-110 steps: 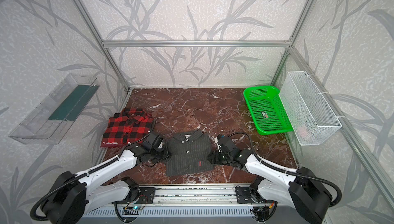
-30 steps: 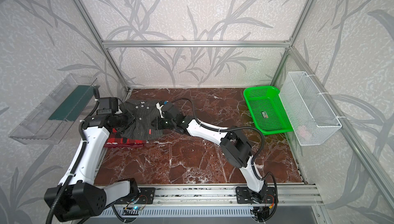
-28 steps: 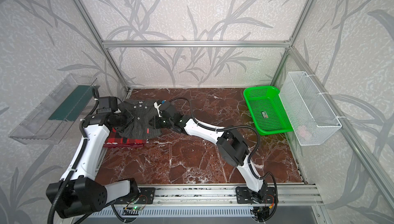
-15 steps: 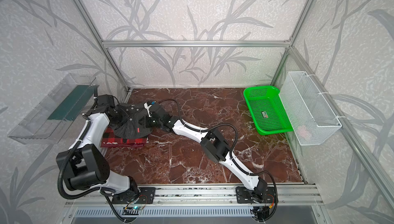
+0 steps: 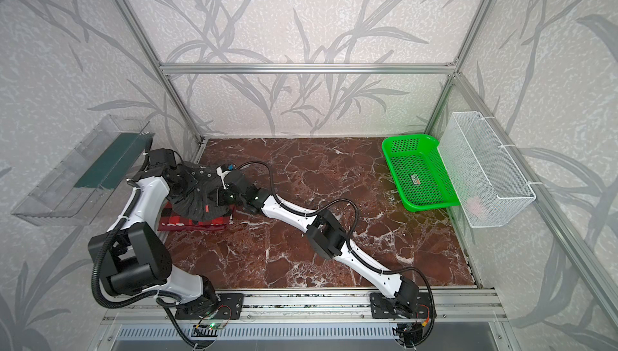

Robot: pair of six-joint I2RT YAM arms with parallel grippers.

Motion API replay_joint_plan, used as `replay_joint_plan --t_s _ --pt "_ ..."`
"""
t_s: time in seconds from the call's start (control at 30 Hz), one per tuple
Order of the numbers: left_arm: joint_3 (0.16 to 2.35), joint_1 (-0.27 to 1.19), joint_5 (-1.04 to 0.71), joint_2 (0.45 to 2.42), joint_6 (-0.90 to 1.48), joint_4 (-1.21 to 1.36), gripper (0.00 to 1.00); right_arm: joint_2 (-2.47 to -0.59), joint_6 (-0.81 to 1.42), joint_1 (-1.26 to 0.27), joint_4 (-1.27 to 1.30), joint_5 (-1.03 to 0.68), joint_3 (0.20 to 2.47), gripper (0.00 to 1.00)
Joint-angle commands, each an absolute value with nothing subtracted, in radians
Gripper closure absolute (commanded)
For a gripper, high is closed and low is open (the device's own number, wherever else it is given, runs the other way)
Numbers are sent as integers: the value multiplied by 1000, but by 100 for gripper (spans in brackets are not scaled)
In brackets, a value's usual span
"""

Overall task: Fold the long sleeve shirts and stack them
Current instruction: 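Lower the grey shirt onto the red plaid shirt with both grippers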

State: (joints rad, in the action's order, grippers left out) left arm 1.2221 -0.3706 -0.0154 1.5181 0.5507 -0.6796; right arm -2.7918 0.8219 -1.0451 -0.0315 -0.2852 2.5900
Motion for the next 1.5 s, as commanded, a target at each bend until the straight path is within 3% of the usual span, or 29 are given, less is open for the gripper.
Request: replay_joint_plan --t_s 0.0,0.1,0.23,0.37,0.7,1.03,1.37,1.47 --pt "1223 -372 -37 1515 547 -649 80 -2829 835 -1057 -24 -268 2631 100" --pt "1227 -355 -27 1491 543 -659 70 -2843 831 -1058 -36 -256 2640 100" --pt "1230 -328 4 1446 541 -673 25 -2851 834 -1057 -46 -246 2637 100" --pt "1239 -302 43 1400 535 -692 1 -2854 849 -1056 -47 -234 2624 100" --pt "1299 -183 202 1314 515 -770 1 -2809 864 -1061 -67 -166 2554 100" --pt "1248 -145 215 1202 520 -758 1 -2768 859 -1067 -93 -141 2531 99" --pt "1160 -133 161 1215 494 -695 1 -2603 774 -1072 -93 -133 2424 53" --pt "1132 -132 132 1213 484 -670 1 -2498 732 -1057 -54 -114 2307 35"
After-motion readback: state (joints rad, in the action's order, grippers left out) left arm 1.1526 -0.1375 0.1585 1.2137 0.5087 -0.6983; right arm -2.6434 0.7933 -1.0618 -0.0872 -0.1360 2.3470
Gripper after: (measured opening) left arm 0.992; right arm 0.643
